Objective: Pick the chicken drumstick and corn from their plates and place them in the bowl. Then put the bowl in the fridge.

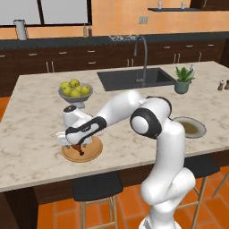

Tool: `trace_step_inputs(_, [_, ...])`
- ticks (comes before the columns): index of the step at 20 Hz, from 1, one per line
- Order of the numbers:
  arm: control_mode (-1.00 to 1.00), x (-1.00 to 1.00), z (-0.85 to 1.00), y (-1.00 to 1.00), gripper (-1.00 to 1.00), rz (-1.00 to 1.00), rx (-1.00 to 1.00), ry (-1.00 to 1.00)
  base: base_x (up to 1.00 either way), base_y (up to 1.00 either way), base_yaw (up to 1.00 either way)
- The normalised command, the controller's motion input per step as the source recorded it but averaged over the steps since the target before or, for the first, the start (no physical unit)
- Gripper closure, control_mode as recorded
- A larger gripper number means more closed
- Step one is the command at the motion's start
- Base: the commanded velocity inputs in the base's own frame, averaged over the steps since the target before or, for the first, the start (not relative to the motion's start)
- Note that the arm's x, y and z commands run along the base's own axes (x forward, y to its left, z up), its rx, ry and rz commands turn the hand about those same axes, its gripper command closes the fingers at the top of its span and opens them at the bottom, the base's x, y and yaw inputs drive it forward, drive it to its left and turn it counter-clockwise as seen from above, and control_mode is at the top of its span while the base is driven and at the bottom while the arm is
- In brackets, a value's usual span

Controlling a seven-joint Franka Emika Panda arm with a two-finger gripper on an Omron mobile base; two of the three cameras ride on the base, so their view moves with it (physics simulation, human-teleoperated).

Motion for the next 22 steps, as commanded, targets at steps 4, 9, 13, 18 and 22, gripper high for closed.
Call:
trace_step_inputs(4, [-1.00, 0.02, -0.53, -0.23, -1.00, 0.07, 0.00, 0.00, 0.00, 0.00, 0.00])
trace_step_inputs(9, [-1.00, 0.04, -0.24, 0.00, 1.00, 0.05, 0.00, 0.00, 0.00, 0.00, 0.00])
trace_step_inputs(13, [-1.00, -0.02, -0.01, -0.12, 1.00, 0.06, 0.00, -0.02, 0.00, 0.00, 0.00])
trace_step_inputs(18, [-1.00, -0.52, 0.80, -0.73, 1.00, 0.11, 0.00, -0.12, 0.00, 0.00, 0.00])
trace_step_inputs(22, [-1.00, -0.88, 0.95, -1.00, 1.00, 0.05, 0.06, -0.04, 0.00, 0.00, 0.00])
